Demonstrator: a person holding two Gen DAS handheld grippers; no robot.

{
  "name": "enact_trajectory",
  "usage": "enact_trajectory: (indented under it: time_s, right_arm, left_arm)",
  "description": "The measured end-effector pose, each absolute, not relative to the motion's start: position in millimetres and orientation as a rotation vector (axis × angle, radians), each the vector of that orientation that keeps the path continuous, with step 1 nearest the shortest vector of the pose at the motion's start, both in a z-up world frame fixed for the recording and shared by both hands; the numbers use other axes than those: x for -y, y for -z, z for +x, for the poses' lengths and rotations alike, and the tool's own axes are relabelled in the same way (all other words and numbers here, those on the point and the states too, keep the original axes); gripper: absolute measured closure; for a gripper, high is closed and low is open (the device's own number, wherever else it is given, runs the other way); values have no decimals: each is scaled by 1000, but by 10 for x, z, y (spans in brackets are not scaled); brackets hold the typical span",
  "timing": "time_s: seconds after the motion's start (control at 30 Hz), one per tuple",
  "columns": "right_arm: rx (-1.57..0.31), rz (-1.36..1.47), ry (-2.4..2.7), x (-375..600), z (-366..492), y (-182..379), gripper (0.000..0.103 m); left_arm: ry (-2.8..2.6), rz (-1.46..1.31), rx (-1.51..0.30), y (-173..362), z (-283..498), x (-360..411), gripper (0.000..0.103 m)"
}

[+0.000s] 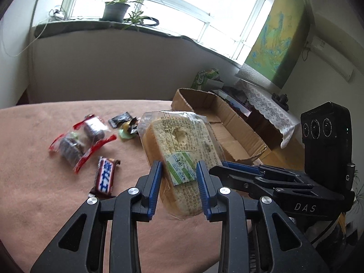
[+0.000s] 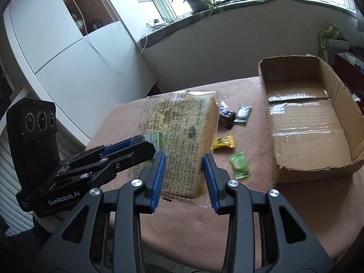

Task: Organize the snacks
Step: 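Carry the bread loaf with the right gripper into the cardboard box and release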

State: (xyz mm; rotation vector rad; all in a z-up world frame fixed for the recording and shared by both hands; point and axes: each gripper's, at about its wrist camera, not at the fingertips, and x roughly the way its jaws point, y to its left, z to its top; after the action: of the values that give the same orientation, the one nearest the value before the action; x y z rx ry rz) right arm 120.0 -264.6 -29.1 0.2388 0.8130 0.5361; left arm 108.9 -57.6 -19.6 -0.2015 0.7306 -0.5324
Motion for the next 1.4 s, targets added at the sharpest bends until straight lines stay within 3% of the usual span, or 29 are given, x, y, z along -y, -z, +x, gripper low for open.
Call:
enact_trajectory:
  time_s: [0.67,1.4]
  right_arm:
    - [-778,295,-324,3874,1692,227,67]
    - [-756,281,-212,4107,1718,279,67]
  left_arm:
    - [681,-118,-778,129,1782,1805,73]
    - [679,-25,-811,199,1767,2076,74]
